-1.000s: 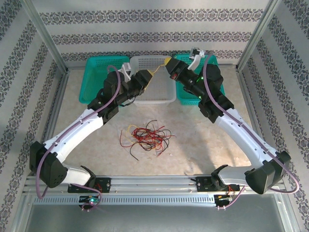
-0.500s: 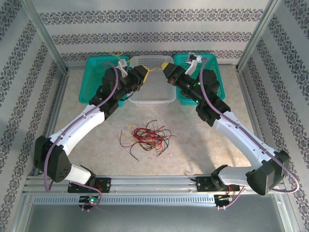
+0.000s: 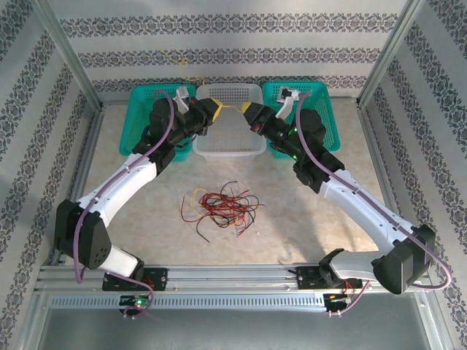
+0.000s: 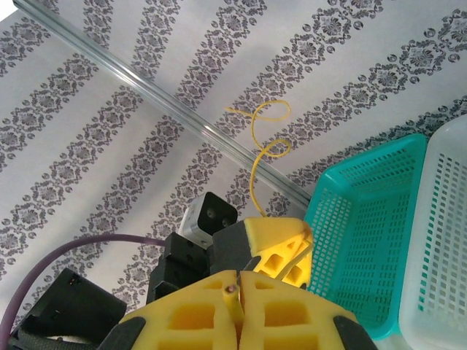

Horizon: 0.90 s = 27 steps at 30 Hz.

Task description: Untangle the cables

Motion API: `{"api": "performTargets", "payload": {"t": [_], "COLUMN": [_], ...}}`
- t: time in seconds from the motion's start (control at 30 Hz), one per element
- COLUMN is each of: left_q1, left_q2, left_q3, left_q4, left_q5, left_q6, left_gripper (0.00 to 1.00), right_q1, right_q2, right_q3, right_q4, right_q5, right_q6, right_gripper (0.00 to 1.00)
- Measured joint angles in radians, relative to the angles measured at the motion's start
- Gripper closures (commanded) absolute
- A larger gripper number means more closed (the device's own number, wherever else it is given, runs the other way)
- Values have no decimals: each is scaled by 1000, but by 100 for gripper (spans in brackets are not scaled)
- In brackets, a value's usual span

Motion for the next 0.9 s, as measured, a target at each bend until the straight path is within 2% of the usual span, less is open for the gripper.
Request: {"api": "performTargets", "payload": {"t": [0.07, 0.13, 0.3, 0.47, 0.53, 0.57, 0.6, 0.7, 0.9], "left_q1": [4, 7, 31, 51, 68, 78, 97, 184, 393], "left_q2": [3, 9, 35, 35, 32, 29, 27, 28, 121], "left_q3": [0, 0, -3, -3, -3, -2, -1, 14, 104], "left_q4": [6, 8, 8, 6, -5, -22, -50, -148, -258], "left_q5": [7, 8, 0, 10, 31, 33, 41, 84, 301], "left_q6": [-2, -7, -11, -10, 2, 13, 29, 95, 247], "left_gripper": [85, 83, 95, 100, 100, 100, 100, 100, 100], "right_q1": [0, 0, 6, 11, 10, 8, -2, -43, -203], "right_q2": [1, 6, 14, 23, 24, 23, 19, -12, -183], "right_q3": [0, 0, 0, 0, -2, -7, -14, -48, -196], "right_q4": [1, 9, 37, 34, 21, 18, 10, -32, -159], "right_q5": [-1, -12, -45, -53, -57, -61, -65, -79, -116], "right_q6": [3, 11, 23, 26, 29, 30, 30, 29, 14], "right_gripper": [100, 100, 100, 98, 64, 51, 42, 41, 41]}}
